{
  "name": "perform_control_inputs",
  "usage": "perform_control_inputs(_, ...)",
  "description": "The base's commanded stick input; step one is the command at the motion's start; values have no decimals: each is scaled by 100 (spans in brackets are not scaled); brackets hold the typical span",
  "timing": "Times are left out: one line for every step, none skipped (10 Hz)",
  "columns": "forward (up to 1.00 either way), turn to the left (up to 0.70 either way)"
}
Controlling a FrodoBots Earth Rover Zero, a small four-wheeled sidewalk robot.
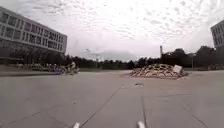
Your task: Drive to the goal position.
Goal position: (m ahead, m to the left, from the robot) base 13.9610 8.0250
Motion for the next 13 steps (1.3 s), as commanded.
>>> perform_control_inputs(70,0)
perform_control_inputs(70,0)
perform_control_inputs(70,0)
perform_control_inputs(70,0)
perform_control_inputs(70,0)
perform_control_inputs(70,0)
perform_control_inputs(70,0)
perform_control_inputs(70,0)
perform_control_inputs(70,0)
perform_control_inputs(70,1)
perform_control_inputs(70,5)
perform_control_inputs(70,8)
perform_control_inputs(70,9)
